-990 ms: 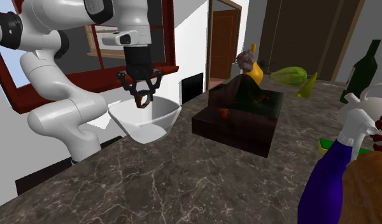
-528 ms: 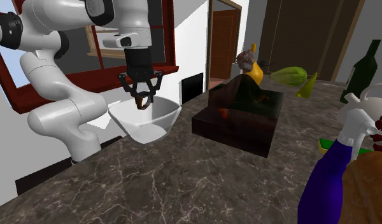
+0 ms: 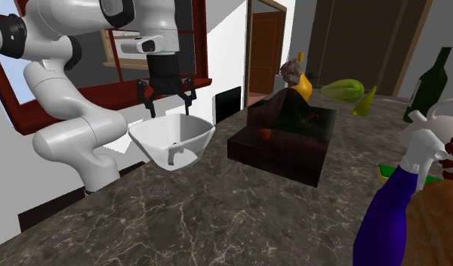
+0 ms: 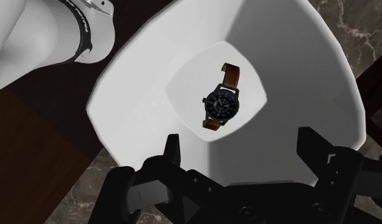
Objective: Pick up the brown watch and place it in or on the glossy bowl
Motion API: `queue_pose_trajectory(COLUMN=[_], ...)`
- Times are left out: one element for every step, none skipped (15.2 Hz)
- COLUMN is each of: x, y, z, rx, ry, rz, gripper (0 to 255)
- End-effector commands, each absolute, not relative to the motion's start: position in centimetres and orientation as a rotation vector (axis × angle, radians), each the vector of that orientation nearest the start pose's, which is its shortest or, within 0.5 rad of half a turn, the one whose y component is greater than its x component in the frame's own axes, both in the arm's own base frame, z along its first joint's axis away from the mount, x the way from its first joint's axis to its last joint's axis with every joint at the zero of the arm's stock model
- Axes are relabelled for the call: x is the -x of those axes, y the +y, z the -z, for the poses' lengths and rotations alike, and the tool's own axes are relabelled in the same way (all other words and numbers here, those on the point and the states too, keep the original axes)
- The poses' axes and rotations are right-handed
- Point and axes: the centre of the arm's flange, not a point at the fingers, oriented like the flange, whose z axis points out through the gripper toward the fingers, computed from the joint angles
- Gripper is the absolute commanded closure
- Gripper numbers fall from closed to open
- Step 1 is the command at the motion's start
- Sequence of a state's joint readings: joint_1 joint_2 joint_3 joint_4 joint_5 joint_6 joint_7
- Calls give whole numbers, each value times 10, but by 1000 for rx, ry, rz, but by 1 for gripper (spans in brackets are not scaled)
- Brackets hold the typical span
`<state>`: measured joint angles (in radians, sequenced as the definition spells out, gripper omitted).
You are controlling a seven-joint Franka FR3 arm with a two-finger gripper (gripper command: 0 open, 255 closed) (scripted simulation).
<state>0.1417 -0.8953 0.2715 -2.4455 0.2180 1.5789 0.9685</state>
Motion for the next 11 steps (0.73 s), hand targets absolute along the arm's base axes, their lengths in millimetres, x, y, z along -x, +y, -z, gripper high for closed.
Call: queue_pose_trajectory(x=[-246, -246, -246, -246, -246, -246, -246, -246, -246, -246, -246], y=[158, 158, 158, 158, 158, 158, 158, 158, 158, 158, 158], z=[-587, -600, -611, -611, -611, -611, -611, -611, -611, -611, -611], rx=[2964, 2964, 2964, 2964, 2964, 2964, 2964, 2964, 2964, 2964, 2964], ry=[1005, 1005, 1005, 1005, 1005, 1005, 1005, 1005, 1005, 1005, 1005], rz=[6, 6, 6, 6, 6, 6, 6, 6, 6, 6, 6], gripper=[0, 0, 0, 0, 0, 0, 0, 0, 0, 0, 0])
